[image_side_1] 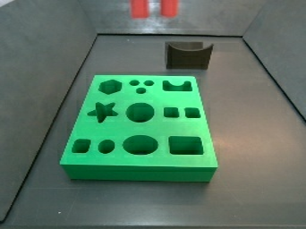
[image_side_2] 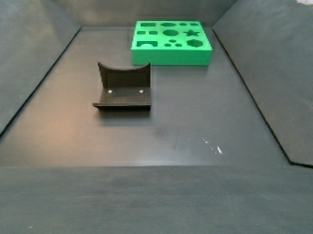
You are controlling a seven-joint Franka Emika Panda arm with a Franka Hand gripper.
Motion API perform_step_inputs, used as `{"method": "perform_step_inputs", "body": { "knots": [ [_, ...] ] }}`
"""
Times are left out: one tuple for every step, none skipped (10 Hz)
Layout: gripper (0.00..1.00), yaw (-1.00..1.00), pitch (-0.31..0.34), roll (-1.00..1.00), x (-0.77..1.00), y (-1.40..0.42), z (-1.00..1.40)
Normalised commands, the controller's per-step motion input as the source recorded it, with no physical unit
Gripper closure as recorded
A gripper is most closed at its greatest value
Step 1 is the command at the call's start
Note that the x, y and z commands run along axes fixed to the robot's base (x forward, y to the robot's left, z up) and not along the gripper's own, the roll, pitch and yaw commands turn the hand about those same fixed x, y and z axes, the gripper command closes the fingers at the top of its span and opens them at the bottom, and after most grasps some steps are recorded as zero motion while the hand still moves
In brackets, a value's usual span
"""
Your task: Insert the square-circle object.
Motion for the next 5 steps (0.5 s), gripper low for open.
{"method": "perform_step_inputs", "body": {
  "knots": [
    [1.00, 0.00, -0.173, 0.08, -0.42, -0.65, -0.87],
    [1.00, 0.00, -0.170, 0.10, -0.37, -0.67, -0.87],
    [1.00, 0.04, -0.151, 0.10, -0.21, -0.70, -0.91],
    [1.00, 0.05, -0.154, 0.09, -0.19, -0.64, -0.90],
    [1.00, 0.09, -0.130, 0.14, -0.21, -0.66, -0.90]
  ]
}}
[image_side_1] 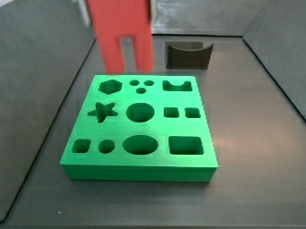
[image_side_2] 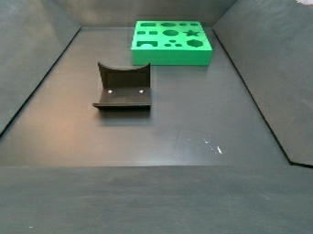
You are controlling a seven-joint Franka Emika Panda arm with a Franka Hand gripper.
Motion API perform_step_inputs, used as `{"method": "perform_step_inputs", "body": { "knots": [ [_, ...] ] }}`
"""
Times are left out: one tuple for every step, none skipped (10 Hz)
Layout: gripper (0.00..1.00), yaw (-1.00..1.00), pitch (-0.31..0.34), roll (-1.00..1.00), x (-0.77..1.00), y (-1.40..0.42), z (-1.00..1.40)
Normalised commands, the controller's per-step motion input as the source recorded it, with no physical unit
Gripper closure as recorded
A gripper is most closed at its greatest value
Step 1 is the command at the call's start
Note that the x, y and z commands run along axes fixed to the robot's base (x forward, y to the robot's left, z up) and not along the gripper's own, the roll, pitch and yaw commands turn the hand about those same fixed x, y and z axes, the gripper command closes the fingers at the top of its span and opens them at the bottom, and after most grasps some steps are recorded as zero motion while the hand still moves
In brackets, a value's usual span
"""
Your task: Insert the square-circle object.
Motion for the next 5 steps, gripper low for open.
{"method": "perform_step_inputs", "body": {
  "knots": [
    [1.00, 0.27, -0.129, 0.18, -0.47, -0.64, -0.88],
    [1.00, 0.27, -0.121, 0.25, -0.60, -0.52, -0.81],
    [1.00, 0.22, -0.107, 0.14, -0.57, -0.35, -0.91],
    [1.00, 0.15, -0.120, 0.00, -0.53, -0.28, -0.91],
    [1.00, 0.00, -0.161, -0.06, -0.28, -0.15, -0.80]
  ]
}}
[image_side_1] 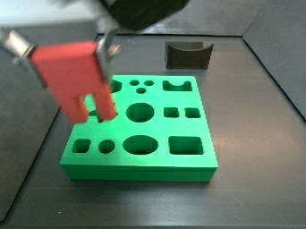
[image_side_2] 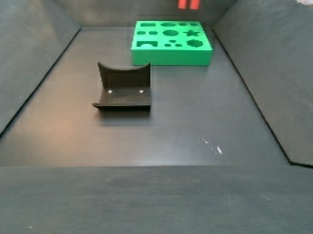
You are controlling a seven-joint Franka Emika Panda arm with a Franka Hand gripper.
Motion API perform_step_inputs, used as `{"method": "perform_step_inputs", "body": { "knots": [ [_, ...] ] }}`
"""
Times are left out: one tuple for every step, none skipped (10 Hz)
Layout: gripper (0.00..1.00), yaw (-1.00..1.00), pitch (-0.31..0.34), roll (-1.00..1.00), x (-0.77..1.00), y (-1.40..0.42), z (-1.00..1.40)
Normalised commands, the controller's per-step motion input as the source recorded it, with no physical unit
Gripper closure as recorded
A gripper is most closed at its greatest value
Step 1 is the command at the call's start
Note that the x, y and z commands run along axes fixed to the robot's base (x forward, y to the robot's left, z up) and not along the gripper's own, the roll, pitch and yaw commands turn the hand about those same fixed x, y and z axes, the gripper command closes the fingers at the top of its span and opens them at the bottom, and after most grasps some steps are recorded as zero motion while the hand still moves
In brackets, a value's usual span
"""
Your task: Insert the square-circle object.
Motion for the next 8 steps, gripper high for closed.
{"method": "perform_step_inputs", "body": {
  "knots": [
    [1.00, -0.26, -0.169, -0.15, -0.17, -0.04, -0.72],
    [1.00, -0.23, -0.147, -0.24, -0.13, 0.00, -0.61],
    [1.00, -0.18, -0.150, -0.27, -0.10, 0.00, -0.56],
    [1.00, -0.11, -0.127, -0.12, 0.00, 0.00, -0.53],
    [1.00, -0.03, -0.036, 0.00, 0.08, 0.00, -0.53],
    [1.00, 0.00, -0.004, 0.00, 0.04, -0.01, -0.56],
    [1.00, 0.04, 0.000, 0.13, 0.00, -0.09, -0.52],
    [1.00, 0.02, 0.000, 0.09, 0.09, -0.09, -0.45]
  ]
}}
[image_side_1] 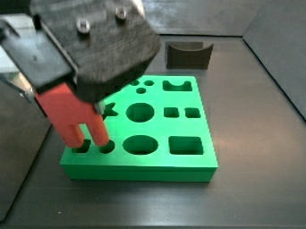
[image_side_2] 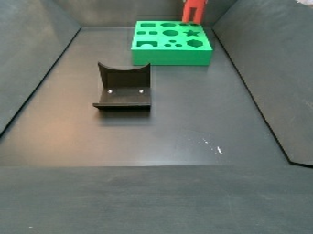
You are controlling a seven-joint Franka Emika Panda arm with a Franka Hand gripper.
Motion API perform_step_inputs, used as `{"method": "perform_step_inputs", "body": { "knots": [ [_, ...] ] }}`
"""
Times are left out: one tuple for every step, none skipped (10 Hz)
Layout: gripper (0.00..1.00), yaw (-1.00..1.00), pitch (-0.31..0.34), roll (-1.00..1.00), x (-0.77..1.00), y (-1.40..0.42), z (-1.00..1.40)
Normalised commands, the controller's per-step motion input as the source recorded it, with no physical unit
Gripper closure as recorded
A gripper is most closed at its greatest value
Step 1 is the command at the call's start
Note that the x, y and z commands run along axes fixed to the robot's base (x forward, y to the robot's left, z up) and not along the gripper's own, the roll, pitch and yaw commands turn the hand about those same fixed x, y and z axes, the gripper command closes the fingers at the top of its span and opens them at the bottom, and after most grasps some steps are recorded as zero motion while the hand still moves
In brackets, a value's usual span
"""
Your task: Insert the square-circle object.
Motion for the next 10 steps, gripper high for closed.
{"method": "perform_step_inputs", "body": {
  "knots": [
    [1.00, 0.00, 0.014, 0.05, 0.18, -0.10, -0.38],
    [1.00, -0.12, 0.059, 0.07, 0.32, -0.15, -0.33],
    [1.00, -0.16, 0.067, 0.07, 0.33, -0.10, -0.32],
    [1.00, -0.08, 0.074, 0.14, 0.27, 0.00, -0.31],
    [1.00, -0.03, 0.051, 0.18, 0.07, 0.00, -0.34],
    [1.00, 0.00, 0.000, 0.12, -0.07, 0.00, -0.35],
    [1.00, 0.00, -0.096, 0.00, -0.44, 0.06, -0.28],
    [1.00, 0.00, -0.093, 0.00, -0.43, 0.05, -0.22],
    [1.00, -0.10, -0.027, 0.00, -0.16, 0.00, -0.19],
    [1.00, -0.17, 0.000, 0.04, 0.03, 0.00, -0.23]
  ]
}}
